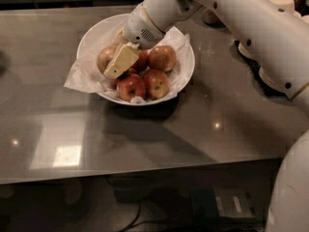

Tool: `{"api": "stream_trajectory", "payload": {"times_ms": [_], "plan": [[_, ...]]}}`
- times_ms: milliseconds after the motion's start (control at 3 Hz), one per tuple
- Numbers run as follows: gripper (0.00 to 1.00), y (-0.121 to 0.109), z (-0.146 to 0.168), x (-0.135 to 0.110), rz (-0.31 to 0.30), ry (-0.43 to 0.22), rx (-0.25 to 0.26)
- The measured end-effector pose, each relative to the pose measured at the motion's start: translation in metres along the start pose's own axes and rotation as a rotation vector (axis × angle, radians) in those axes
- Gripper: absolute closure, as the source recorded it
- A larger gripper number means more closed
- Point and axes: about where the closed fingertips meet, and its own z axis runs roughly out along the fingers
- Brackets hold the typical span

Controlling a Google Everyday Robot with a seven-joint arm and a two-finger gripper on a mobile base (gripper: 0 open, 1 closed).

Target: Pick apple from white bowl

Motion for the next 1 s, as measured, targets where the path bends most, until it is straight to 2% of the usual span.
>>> {"api": "stream_trajectory", "payload": {"times_ms": [333,667,1000], "plan": [[1.0,0.004,-0.035,-0.006,-0.023,-0.009,0.087],[1.0,0.012,-0.071,-0.004,-0.048,0.013,0.168],[1.0,0.018,-0.106,0.002,-0.085,0.039,0.227]]}}
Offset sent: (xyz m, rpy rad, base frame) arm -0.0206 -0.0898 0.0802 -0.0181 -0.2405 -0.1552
